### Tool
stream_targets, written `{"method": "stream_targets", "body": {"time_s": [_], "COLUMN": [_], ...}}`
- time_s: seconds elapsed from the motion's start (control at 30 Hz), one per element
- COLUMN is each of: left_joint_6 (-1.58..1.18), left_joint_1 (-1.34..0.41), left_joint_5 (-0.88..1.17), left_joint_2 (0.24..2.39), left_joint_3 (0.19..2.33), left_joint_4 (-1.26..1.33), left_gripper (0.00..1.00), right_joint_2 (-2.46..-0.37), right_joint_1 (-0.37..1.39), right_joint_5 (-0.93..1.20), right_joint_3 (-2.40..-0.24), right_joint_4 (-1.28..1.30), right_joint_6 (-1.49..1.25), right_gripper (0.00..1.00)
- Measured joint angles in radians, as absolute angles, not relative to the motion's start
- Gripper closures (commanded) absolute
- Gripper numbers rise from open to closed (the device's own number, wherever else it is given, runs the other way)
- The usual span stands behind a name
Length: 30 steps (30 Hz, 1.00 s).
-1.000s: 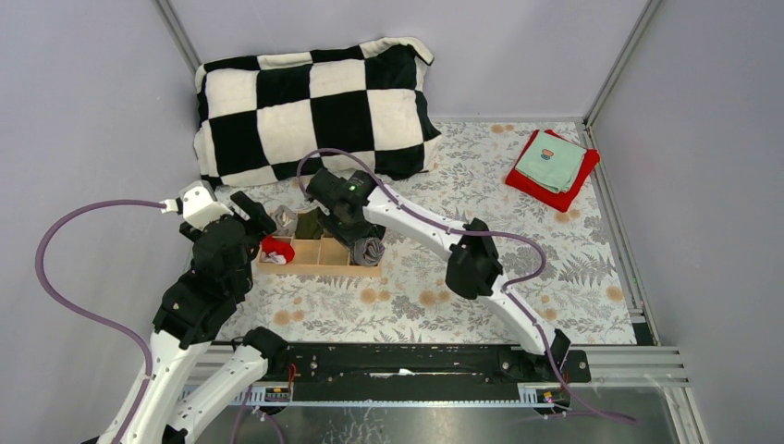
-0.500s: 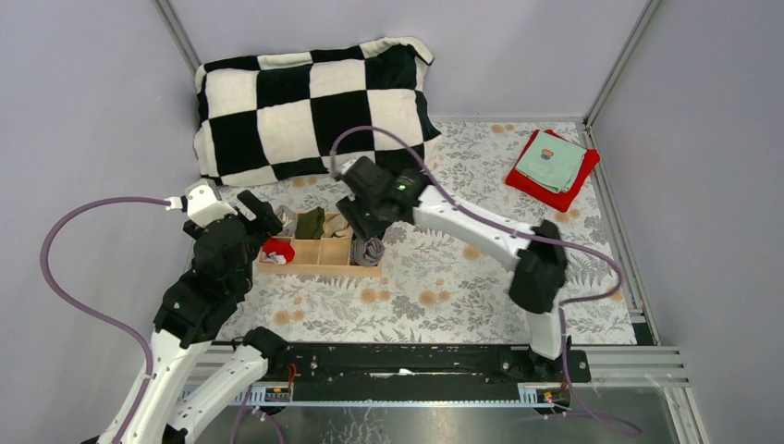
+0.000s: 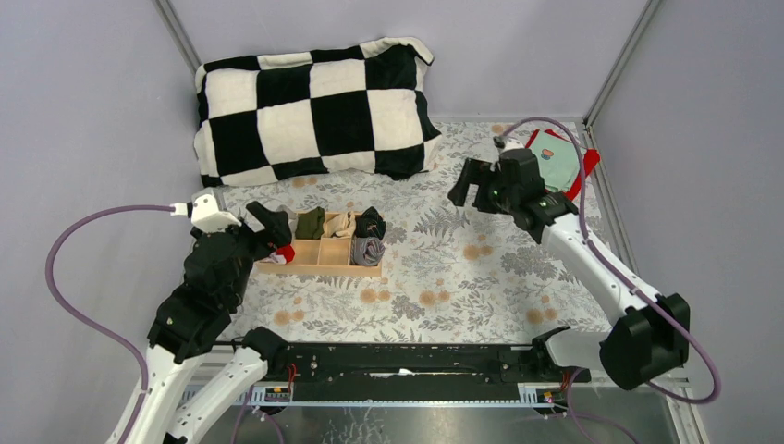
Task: Roll the underwear
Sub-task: Place the underwear in the storage box, then reset both arms
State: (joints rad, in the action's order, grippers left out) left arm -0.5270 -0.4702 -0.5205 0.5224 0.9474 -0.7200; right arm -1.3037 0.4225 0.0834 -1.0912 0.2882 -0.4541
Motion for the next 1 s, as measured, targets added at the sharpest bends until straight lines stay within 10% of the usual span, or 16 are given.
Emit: {"method": "stream_targets", "body": {"time_s": [1.0], "left_joint_6": [-0.475], "left_joint_1": [-0.470], "left_joint_5": [-0.455], "left_joint_2": [0.355], "left_joint_3": [0.831], "left_joint_4": [-0.712], "left_gripper": [0.01], "right_joint_2": [-0.426], "right_joint_1": [0.375], "right_joint_5": [-0.194], "right_joint_3": [-0.780], "right_joint_4": [0.549], "right_joint_6": [-0.204], "right_gripper": [0.00]}}
